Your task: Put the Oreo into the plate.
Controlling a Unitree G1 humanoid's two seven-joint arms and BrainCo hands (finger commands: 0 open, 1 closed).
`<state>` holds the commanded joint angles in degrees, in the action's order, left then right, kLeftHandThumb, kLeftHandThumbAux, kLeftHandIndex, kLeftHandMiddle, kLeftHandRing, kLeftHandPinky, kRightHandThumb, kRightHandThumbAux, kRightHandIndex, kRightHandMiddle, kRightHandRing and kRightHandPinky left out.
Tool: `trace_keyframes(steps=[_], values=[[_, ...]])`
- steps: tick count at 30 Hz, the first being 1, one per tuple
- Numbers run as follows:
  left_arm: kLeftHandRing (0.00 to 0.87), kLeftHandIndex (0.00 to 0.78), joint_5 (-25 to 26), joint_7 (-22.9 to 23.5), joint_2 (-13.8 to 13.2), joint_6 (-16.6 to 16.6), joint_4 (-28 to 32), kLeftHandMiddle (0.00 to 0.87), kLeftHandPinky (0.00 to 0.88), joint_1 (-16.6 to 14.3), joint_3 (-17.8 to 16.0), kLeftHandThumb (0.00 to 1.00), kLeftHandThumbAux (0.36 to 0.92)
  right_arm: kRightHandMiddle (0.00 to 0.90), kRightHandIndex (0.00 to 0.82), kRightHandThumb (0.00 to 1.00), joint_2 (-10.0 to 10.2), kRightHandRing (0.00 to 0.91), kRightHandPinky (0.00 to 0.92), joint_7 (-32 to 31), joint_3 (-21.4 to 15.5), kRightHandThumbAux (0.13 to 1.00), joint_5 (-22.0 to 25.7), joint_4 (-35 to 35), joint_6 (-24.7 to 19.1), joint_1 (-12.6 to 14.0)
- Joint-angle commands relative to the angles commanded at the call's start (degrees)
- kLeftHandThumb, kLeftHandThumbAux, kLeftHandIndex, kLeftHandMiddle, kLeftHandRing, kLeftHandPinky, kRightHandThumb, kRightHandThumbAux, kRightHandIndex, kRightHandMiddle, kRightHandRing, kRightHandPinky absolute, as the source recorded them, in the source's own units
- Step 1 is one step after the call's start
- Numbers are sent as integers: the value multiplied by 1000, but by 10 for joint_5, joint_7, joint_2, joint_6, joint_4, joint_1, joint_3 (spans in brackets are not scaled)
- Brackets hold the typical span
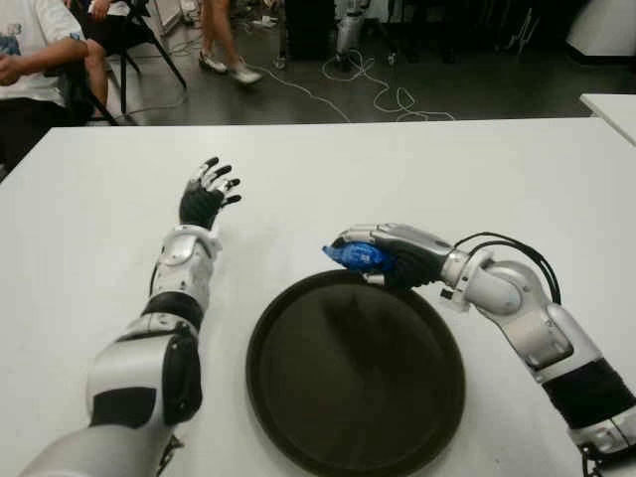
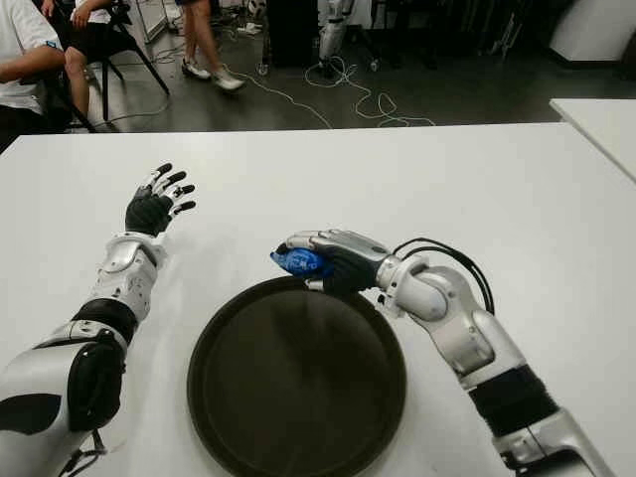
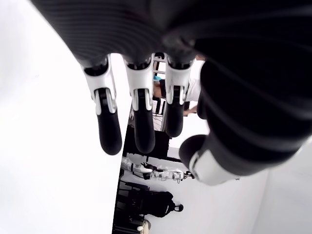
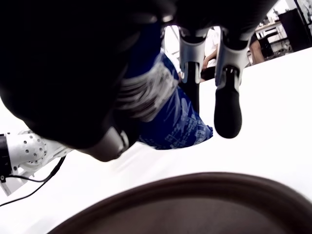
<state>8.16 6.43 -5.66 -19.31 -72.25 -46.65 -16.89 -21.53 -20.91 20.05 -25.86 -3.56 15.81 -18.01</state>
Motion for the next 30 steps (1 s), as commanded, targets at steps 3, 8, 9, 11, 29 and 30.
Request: trace_keyframes(steps=[3, 8, 9, 11, 29, 30], values=[[254, 147, 0, -1, 0, 1, 0, 208, 346, -1, 0, 126, 790, 726, 423, 701, 11, 767, 768, 26, 1, 731, 0, -9, 13, 6], [253, 160, 1, -5, 3, 3, 0, 215, 342, -2, 0, 107, 796, 726, 424, 703, 23, 774, 773, 50, 3, 731, -3, -34, 32, 9], [252, 160, 2, -5, 3, 3, 0, 215, 341, -3, -1, 106, 796, 727, 424, 703, 25, 775, 775, 52, 3, 731, -2, -37, 35, 9], [250, 163, 3, -5, 3, 4, 0, 214, 340, -3, -1, 103, 794, 725, 425, 704, 26, 771, 774, 56, 1, 730, -2, -42, 39, 8], [249, 150, 1, -4, 2, 0, -1, 205, 338, -3, 0, 119, 808, 709, 431, 704, 39, 724, 722, 70, -1, 730, 6, -70, 64, 4], [251, 152, 0, -4, 2, 0, -2, 208, 340, -3, 0, 119, 807, 714, 432, 704, 39, 727, 722, 70, -1, 729, 7, -73, 67, 3]])
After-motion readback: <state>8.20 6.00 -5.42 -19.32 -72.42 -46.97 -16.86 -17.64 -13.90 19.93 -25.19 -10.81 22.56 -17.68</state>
